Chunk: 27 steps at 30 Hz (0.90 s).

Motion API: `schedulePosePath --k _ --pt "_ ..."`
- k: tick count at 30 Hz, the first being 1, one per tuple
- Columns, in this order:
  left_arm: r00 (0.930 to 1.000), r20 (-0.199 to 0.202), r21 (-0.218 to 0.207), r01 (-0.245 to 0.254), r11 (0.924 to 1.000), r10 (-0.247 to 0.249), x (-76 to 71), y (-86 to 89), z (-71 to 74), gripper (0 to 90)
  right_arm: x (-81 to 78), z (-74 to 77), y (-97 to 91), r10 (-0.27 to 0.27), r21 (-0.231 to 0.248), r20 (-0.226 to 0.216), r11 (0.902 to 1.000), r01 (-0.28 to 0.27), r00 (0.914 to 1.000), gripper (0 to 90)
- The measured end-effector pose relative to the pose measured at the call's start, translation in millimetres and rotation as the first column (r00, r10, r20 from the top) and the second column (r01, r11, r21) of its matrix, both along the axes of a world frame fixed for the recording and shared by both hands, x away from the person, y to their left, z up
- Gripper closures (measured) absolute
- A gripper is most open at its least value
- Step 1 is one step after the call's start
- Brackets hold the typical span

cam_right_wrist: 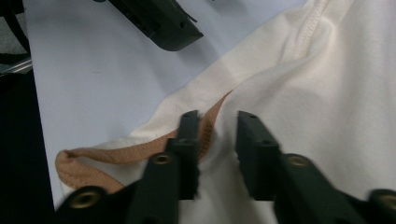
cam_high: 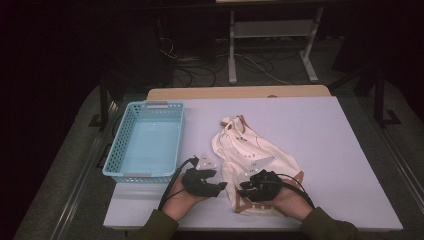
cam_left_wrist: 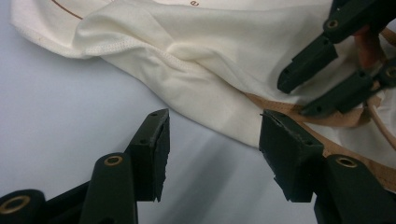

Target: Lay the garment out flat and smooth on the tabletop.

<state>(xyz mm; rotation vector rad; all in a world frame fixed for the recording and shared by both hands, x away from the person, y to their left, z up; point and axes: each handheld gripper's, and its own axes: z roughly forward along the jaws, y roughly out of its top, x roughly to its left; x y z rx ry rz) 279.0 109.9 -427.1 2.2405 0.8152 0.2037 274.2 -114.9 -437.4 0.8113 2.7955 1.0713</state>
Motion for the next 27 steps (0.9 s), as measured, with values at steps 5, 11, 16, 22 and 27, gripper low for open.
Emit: schedulePosePath --k 5,11,16,22,27 --pt "1.0 0.0 -0.002 0.008 1.0 -0.008 -0.2 -0.8 0.1 42.6 2.7 4.1 -10.1 -0.012 0.021 0.007 0.9997 0.012 0.9999 88.4" --pt "1.0 0.0 0.0 0.007 1.0 -0.007 0.8 -1.7 -0.8 42.6 4.1 4.3 -12.0 -0.008 0.076 -0.035 0.9971 0.011 0.9994 67.2" --pt "0.9999 -0.003 0.009 0.013 0.9999 -0.013 1.3 -0.8 -0.8 42.7 -1.1 -3.2 0.4 0.005 0.015 -0.031 0.9999 -0.004 0.9995 67.8" --pt "0.9999 0.001 0.01 0.016 0.9998 -0.016 1.7 0.1 -0.1 42.8 0.1 -2.4 -4.3 -0.013 0.011 -0.016 0.9999 0.013 0.9998 88.5" --pt "0.9998 0.001 0.007 0.018 0.9998 -0.018 1.3 -1.0 -0.5 43.0 1.8 1.5 -12.1 -0.03 0.035 -0.006 0.9989 0.03 0.9995 89.0"
